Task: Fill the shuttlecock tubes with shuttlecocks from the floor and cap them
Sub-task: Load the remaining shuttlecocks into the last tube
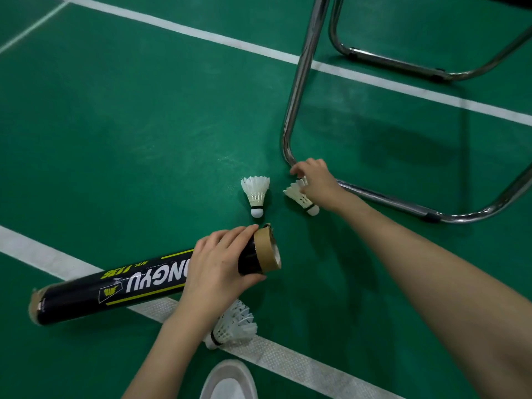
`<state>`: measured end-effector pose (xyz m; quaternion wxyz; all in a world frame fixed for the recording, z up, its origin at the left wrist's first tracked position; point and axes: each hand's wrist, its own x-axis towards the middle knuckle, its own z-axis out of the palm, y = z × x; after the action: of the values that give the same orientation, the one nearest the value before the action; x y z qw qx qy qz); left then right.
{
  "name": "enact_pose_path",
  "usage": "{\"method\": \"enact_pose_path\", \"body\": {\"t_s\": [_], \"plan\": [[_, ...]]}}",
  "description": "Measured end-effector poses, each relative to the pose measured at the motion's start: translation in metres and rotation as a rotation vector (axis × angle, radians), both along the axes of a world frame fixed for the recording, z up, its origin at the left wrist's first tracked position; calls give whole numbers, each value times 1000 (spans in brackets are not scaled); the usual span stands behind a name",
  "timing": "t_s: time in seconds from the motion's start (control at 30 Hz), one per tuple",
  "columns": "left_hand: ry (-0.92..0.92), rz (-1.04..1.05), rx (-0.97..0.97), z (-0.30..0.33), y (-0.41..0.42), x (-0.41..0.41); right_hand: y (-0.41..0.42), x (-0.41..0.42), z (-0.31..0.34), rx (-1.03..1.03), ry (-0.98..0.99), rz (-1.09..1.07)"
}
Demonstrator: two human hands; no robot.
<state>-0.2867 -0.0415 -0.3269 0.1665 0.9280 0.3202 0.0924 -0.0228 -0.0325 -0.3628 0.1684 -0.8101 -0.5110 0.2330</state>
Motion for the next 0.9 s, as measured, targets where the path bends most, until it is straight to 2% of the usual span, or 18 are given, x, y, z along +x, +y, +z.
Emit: {"method": "enact_pose_path", "body": {"t_s": [0.13,0.33,0.4,0.67,0.77,0.9], "plan": [[6,-3,1,-3,-3,-1,-15,6,-2,-91,-120,25],[35,-3,1,-5,-9,-1,-55,-2,11,9,-17,-41],[43,2,5,-6,-9,0,-70,-9,13,33,95,-132],[52,-5,-3,-7,-16,4,-121,-63,41,350,645,-541],[51,-8,-2,-8,-21,5,-138,-86,44,447,864,-611],[56,-32,4,-10,-27,9,-146,-118,39,405,1017,-582]]}}
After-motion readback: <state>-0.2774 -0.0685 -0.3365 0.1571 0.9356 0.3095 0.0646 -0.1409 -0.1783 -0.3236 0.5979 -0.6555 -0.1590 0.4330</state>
